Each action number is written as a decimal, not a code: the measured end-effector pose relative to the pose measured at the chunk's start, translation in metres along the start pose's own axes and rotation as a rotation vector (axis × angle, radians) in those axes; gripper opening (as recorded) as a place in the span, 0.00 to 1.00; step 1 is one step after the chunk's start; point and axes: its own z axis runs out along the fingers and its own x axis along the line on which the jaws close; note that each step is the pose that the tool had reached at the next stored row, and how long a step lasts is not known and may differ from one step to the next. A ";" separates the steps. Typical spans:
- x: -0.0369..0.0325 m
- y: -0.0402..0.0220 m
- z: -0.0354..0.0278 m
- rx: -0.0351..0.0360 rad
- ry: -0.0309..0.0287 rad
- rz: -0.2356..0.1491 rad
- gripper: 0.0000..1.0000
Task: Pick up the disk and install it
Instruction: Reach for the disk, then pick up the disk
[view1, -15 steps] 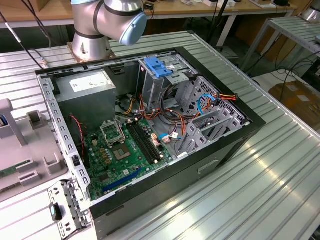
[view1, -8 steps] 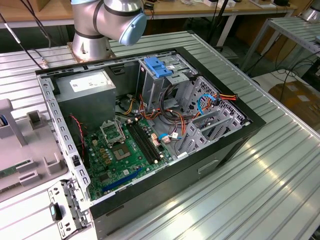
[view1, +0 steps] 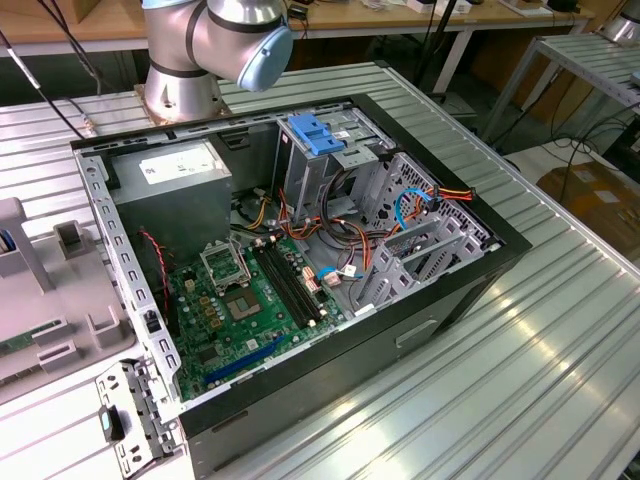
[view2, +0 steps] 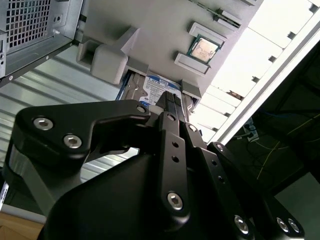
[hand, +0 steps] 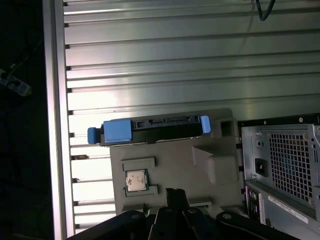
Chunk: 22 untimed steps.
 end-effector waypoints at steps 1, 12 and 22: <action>0.0000 0.0000 0.0000 0.0000 0.0000 0.000 0.11; 0.0000 0.0000 0.0001 -0.0001 0.0002 -0.005 0.11; 0.0000 0.0000 0.0001 -0.0021 0.0036 -0.083 0.11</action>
